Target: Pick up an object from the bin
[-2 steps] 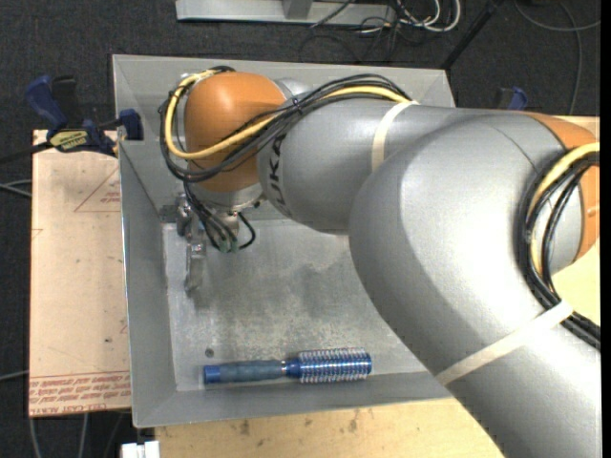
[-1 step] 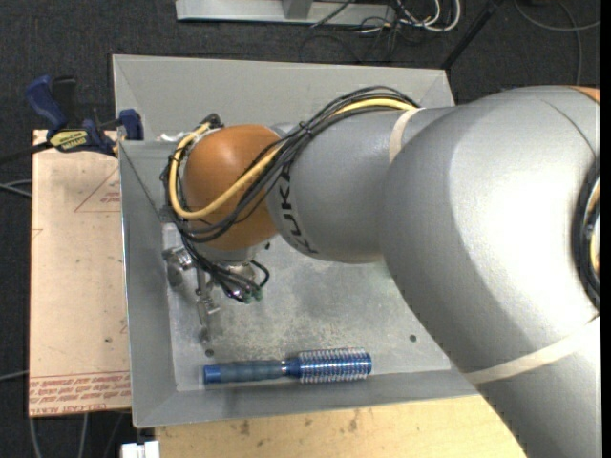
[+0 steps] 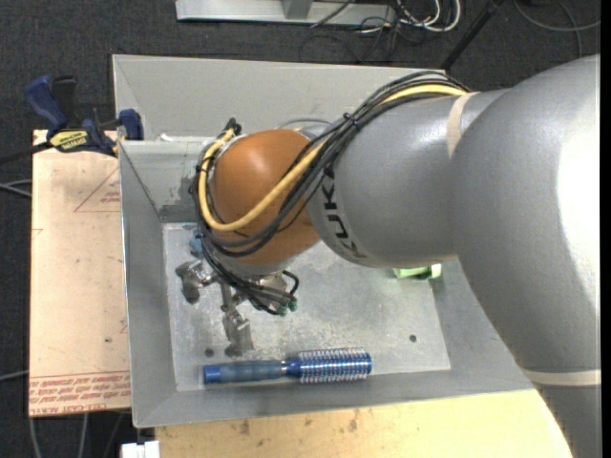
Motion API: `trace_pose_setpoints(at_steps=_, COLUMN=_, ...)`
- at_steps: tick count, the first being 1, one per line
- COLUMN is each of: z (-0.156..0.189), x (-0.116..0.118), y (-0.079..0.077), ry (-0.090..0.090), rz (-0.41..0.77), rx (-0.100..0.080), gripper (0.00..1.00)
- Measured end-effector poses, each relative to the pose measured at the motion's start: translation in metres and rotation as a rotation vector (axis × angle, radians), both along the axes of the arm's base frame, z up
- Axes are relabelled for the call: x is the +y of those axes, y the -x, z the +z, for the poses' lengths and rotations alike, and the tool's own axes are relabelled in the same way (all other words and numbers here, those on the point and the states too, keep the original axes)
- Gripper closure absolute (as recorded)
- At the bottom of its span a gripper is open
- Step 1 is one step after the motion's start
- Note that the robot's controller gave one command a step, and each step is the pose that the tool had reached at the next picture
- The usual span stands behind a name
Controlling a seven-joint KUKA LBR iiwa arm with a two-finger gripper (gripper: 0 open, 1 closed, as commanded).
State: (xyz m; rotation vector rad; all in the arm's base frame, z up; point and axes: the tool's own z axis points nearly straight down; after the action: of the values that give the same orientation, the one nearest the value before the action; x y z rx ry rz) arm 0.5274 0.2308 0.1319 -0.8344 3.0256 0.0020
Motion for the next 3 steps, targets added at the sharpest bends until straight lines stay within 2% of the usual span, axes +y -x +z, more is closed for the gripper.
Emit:
trace_pose_setpoints(at_steps=1, z=-0.063, x=-0.032, y=-0.078, ry=0.001, rz=0.220, rx=0.000, gripper=0.00)
trace_pose_setpoints(at_steps=2, z=0.010, x=-0.064, y=-0.023, ry=0.002, rz=0.369, rx=-0.002, gripper=0.00)
trace_pose_setpoints(at_steps=3, z=0.007, x=-0.063, y=-0.023, ry=0.000, rz=0.369, rx=0.001, gripper=1.00)
